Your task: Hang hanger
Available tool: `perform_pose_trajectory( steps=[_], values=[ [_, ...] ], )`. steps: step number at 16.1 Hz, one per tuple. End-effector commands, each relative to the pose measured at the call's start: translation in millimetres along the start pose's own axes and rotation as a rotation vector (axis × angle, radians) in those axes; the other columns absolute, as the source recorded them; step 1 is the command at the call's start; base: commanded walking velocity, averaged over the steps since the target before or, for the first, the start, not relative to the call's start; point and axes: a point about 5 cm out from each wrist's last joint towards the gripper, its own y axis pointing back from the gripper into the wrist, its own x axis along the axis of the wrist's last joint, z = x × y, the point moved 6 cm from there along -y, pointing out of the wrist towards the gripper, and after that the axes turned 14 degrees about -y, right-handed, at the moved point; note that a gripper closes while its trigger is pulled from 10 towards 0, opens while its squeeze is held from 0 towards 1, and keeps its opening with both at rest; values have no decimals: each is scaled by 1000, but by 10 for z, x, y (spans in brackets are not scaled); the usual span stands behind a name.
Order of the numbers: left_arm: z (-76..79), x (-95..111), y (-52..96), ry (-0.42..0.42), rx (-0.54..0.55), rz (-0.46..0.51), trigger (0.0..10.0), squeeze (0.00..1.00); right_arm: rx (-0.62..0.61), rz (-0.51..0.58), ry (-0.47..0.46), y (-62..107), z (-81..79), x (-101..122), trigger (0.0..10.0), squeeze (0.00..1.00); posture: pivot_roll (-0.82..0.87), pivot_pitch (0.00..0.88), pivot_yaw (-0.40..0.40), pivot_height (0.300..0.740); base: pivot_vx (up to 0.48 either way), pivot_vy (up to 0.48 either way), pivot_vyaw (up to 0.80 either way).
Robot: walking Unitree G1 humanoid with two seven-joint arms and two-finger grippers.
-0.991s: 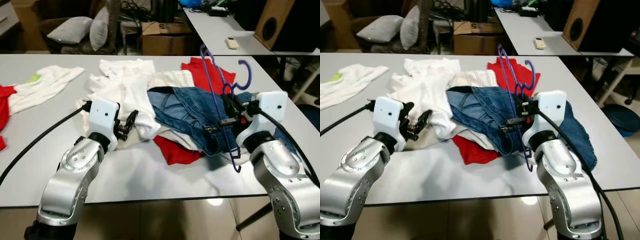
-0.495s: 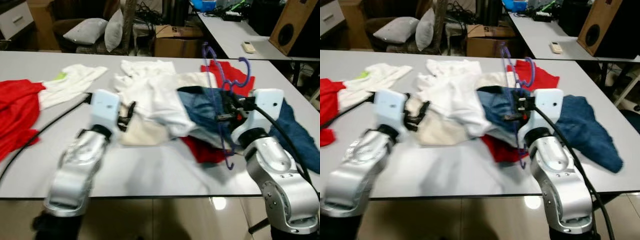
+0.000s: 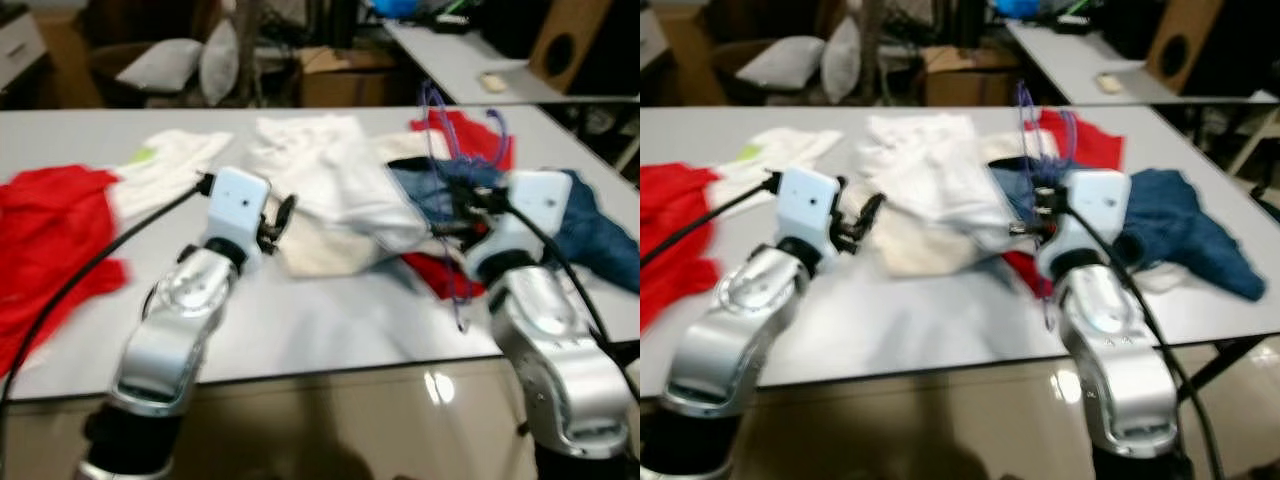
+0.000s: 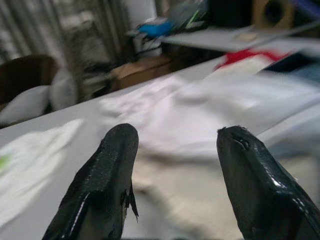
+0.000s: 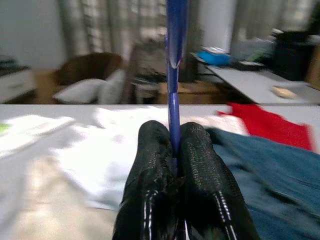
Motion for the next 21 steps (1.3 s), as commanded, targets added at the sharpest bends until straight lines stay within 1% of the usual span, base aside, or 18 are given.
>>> perform_pose_trajectory(
  steps=[1,3,4,5,6,8,9,10,12,13,15,16,18,20,21],
  values=[
    [80,52,-12,-2,-39,13,10000,0,-15,25,16,12,59,87,10000,0,42,52,13,740,0,368,0],
    [98,16,6,-26,-35,5,10000,0,-23,3,12,37,77,4,10000,0,41,45,-5,740,0,369,0],
    [108,32,1,13,-36,8,10000,0,-2,-10,7,32,28,-25,10000,0,45,38,-14,740,0,311,0],
    [113,85,-13,23,-40,28,10000,0,14,-9,2,16,-6,-13,10000,0,47,39,-15,740,0,311,0],
    [102,95,-42,18,-32,24,10000,0,19,-14,19,-4,-9,-24,10000,0,47,50,-2,740,0,311,0],
    [127,99,-22,28,-50,25,10000,0,8,-16,12,22,26,-30,10000,0,49,54,-2,740,0,309,0],
    [128,67,1,19,-50,20,10000,0,-5,-27,6,49,51,-80,10000,0,50,47,-8,740,0,311,0],
    [91,21,-5,15,-28,1,10000,0,-9,-39,1,55,57,-126,10000,0,51,38,-13,740,0,311,0],
    [46,66,-41,20,-11,11,10000,0,2,-42,1,37,42,-129,10000,0,54,32,-15,740,0,315,0],
    [25,79,-53,22,-6,14,10000,0,5,-43,9,20,41,-125,10000,0,54,47,-3,740,0,319,0],
    [25,48,-23,22,-14,5,10000,0,-2,-45,10,38,69,-134,10000,0,59,58,-4,740,0,315,0],
    [36,-12,27,31,-16,-7,10000,0,-26,-63,-8,88,103,-215,10000,0,60,51,-12,740,0,322,0],
    [-2,-48,19,75,16,-14,10000,0,-29,-77,-13,106,94,-275,10000,0,54,35,-17,740,0,326,0],
    [-24,-80,-3,66,30,-28,10000,0,-30,-74,4,93,103,-269,10000,0,47,48,1,740,0,330,0],
    [-7,-95,6,56,19,-35,10000,0,-39,-67,10,99,127,-250,10000,0,47,49,1,740,0,330,0]
  ],
)
